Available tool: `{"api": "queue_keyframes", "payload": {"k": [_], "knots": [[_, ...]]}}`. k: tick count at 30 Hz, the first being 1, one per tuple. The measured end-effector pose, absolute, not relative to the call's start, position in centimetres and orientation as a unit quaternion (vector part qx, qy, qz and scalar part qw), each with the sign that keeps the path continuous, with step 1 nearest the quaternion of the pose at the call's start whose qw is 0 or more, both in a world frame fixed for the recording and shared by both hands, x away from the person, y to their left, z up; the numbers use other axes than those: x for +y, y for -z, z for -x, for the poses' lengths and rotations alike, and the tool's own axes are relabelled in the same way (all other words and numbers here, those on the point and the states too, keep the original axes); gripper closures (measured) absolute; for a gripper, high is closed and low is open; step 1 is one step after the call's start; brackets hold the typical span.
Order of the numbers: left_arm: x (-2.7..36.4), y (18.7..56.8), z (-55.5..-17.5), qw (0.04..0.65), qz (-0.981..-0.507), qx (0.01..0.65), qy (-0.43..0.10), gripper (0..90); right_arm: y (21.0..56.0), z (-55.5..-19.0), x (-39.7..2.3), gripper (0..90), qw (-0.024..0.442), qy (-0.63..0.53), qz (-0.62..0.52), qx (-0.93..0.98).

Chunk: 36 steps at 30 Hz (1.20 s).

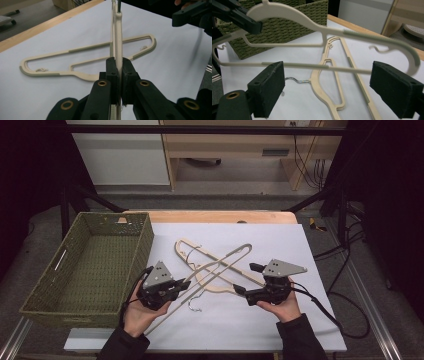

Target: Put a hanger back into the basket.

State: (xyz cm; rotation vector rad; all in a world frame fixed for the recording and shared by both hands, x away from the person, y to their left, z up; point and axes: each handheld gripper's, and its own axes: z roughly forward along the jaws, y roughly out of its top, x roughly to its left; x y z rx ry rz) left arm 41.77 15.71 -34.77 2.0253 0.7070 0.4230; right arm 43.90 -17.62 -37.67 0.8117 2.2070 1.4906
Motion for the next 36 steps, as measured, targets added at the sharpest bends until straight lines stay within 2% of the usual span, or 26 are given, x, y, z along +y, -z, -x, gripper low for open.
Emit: {"api": "queue_keyframes", "payload": {"k": [11, 22, 36], "knots": [[18.5, 31.7, -41.8, 0.477, -0.805, 0.300, -0.184, 86.3, 37.1, -42.7, -20.6, 7.7, 0.204, -0.552, -0.320, 0.742], [21.4, 28.5, -42.4, 0.481, -0.796, 0.308, -0.198, 86.3, 38.1, -42.3, -22.5, 3.4, 0.216, -0.549, -0.357, 0.725], [27.1, 25.9, -44.9, 0.474, -0.781, 0.345, -0.213, 86.3, 38.6, -42.3, -22.9, 2.4, 0.217, -0.537, -0.367, 0.728]]}}
